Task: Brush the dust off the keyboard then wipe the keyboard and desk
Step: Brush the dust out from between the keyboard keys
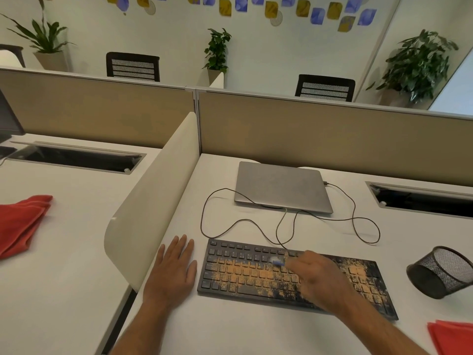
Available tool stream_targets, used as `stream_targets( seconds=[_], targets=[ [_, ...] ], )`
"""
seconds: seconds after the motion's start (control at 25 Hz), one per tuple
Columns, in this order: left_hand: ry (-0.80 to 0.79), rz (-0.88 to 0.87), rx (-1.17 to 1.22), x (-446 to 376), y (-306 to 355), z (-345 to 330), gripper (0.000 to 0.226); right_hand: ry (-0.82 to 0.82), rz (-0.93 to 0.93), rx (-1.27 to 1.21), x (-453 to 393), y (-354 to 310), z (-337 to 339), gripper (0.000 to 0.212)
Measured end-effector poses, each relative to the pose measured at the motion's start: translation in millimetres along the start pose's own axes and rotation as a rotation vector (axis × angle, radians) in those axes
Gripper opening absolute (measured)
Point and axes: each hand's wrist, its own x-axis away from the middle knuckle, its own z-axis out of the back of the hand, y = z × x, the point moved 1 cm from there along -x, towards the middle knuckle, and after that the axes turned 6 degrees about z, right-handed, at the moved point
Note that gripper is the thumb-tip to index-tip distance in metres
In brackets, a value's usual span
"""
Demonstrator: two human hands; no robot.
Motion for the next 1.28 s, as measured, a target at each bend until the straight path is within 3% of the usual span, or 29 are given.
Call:
stream_targets(
  seconds=[0.24, 0.44, 0.76, 0.92, 1.28],
  targets=[
    [-0.016, -0.038, -0.014, -1.0, -0.9, -1.9, 0.070, 0.037, -0.104, 0.005, -5.8, 6.0, 9.5, 0.045],
    [-0.033, -0.025, -0.026, -2.1, 0.1, -2.2, 0.072, -0.033, -0.057, 0.044, 1.0, 1.7, 1.5, 0.049],
    [-0.074, 0.040, -0.058, -0.3, 15.5, 3.9, 0.085, 0.012, -0.122, 0.049, -3.8, 6.0, 12.6, 0.047],
    [-0.063, 0.038, -0.062, -0.5, 16.2, 4.4, 0.083, -0.055, -0.060, 0.065, 3.9, 0.3, 9.2, 0.051],
    [-0.046, 0.030, -0.060, -0.7, 13.2, -0.5, 0.079, 0.009, -0.115, 0.072, 0.9, 8.2, 12.9, 0.049]
  ],
)
